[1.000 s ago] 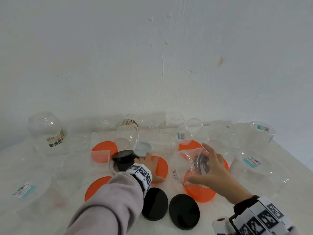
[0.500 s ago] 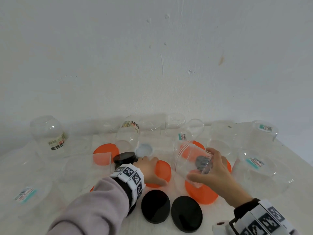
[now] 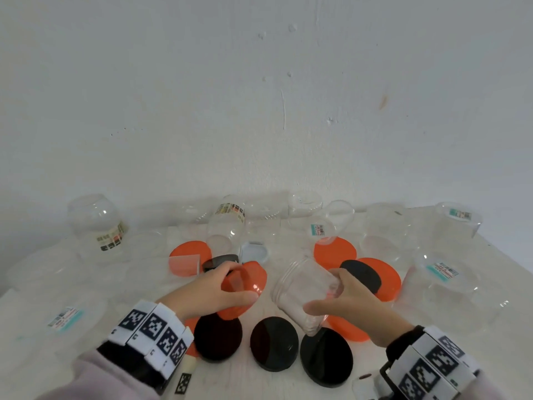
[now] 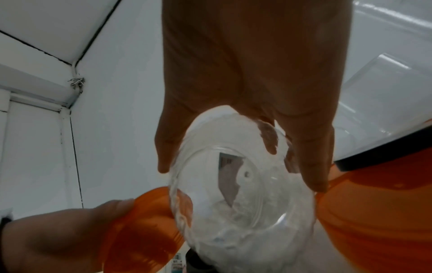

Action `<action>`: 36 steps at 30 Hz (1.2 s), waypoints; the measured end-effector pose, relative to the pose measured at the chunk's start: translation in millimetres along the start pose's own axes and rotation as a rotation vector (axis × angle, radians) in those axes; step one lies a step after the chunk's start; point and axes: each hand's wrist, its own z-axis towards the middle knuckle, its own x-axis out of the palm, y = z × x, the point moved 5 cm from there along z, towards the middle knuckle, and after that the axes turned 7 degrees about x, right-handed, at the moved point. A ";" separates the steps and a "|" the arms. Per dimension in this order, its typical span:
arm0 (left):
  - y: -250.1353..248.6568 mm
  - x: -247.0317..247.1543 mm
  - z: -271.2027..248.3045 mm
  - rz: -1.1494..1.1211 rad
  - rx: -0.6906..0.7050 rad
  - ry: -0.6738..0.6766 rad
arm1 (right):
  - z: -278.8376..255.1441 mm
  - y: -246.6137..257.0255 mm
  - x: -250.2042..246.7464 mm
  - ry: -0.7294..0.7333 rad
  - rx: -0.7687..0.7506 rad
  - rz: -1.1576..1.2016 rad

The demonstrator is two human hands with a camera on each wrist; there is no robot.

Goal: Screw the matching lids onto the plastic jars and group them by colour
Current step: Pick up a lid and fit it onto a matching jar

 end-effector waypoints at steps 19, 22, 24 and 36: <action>-15.6 -7.3 -13.6 -0.275 0.103 -0.175 | -3.4 9.3 55.5 0.171 -0.070 -0.115; -16.5 -4.1 -12.5 -0.213 0.108 -0.165 | -2.2 3.9 60.3 0.234 -0.083 -0.137; -17.7 -0.8 -11.8 -0.171 0.108 -0.153 | -2.8 0.5 64.0 0.274 -0.096 -0.162; -28.7 23.1 -15.6 0.060 0.133 -0.035 | -6.2 3.1 60.9 0.322 -0.178 -0.058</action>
